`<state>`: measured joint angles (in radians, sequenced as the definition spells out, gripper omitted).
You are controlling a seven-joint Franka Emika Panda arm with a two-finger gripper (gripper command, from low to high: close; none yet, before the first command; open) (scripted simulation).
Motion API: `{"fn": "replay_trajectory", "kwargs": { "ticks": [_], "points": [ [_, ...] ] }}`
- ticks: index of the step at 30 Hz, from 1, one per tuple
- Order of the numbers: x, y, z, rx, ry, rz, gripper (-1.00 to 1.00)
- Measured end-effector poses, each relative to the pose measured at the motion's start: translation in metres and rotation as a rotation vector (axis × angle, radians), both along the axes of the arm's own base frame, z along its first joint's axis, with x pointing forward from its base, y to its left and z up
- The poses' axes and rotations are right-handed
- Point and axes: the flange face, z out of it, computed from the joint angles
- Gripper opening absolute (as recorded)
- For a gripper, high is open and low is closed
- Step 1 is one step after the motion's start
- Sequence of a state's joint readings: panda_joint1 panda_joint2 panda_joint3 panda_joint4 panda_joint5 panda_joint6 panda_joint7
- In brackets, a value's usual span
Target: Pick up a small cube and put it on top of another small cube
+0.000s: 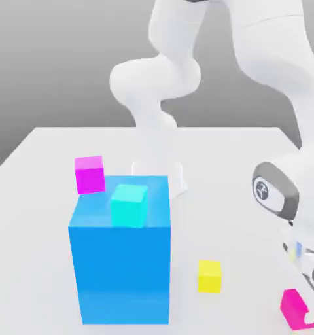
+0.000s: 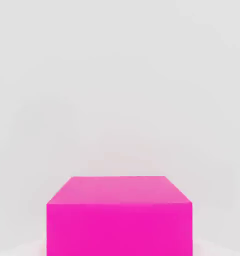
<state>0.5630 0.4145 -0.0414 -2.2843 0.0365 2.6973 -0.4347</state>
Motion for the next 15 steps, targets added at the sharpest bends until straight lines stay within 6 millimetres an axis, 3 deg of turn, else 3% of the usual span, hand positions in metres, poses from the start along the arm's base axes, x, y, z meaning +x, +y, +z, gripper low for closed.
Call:
{"fn": "replay_trajectory", "kwargs": {
  "ticks": [2, 7, 11, 15],
  "points": [
    [0.003, -0.007, 0.027, 0.006, 0.006, -0.025, -1.0],
    [0.026, -0.063, 0.096, 0.04, 0.035, -0.209, -1.0],
    [0.038, -0.129, 0.151, 0.054, 0.045, -0.388, -1.0],
    [0.033, -0.194, 0.204, 0.05, 0.041, -0.56, -1.0]
  ]
}}
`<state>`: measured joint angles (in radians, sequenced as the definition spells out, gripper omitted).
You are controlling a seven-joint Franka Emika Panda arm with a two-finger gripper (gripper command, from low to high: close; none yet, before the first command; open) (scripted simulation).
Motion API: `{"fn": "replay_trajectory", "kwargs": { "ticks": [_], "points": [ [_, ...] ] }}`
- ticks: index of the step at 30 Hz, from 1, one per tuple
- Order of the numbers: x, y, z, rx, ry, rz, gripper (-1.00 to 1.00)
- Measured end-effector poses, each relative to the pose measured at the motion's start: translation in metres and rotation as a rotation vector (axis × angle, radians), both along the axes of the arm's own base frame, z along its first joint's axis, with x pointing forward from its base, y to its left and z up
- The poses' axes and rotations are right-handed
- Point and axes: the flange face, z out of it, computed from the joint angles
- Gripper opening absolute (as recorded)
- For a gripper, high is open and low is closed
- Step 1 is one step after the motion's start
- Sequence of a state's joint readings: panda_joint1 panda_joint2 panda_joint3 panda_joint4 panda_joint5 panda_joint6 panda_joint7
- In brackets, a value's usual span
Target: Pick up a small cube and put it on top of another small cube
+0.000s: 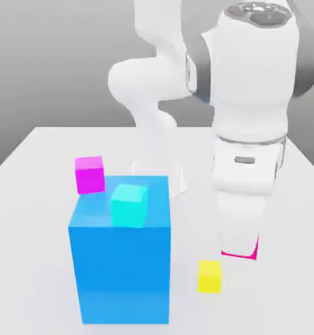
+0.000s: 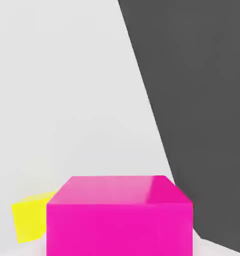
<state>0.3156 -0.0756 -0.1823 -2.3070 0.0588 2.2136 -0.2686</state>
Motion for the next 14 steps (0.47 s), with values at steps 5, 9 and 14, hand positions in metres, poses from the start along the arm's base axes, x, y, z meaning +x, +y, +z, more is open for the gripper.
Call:
{"fn": "replay_trajectory", "kwargs": {
  "ticks": [5, 9, 14],
  "points": [
    [-0.026, -0.073, 0.064, -0.035, -0.008, -0.206, -1.0],
    [-0.041, -0.106, 0.058, -0.056, -0.014, -0.306, -1.0],
    [-0.043, -0.108, 0.032, -0.057, -0.014, -0.312, 1.0]
  ]
}}
